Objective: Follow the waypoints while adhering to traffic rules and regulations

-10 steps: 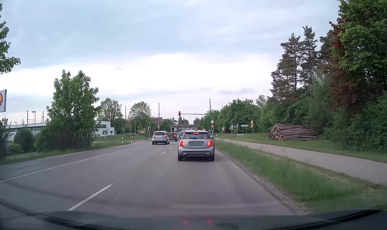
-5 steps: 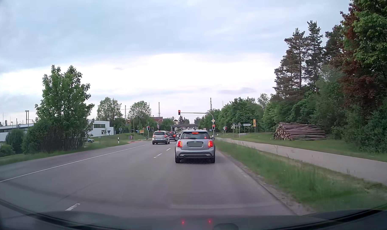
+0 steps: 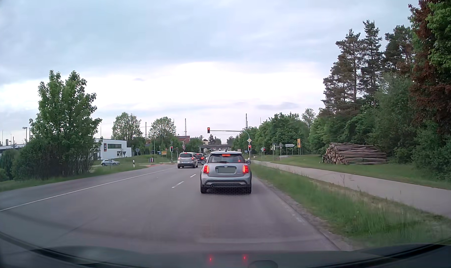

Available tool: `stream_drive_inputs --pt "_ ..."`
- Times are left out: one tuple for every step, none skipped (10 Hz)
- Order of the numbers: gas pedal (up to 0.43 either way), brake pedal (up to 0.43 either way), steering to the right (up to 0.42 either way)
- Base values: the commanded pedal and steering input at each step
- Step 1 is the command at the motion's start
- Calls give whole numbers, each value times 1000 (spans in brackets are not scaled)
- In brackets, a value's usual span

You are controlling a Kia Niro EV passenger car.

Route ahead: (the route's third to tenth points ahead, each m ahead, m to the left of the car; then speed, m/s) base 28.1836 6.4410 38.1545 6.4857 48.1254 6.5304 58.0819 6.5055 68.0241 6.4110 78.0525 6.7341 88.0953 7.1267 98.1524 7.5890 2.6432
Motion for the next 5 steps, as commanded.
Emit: stream_drive_inputs --pt "0 0 -14" --pt "0 0 -15" --pt "0 0 -15" --pt "0 0 -15" --pt "0 0 -16"
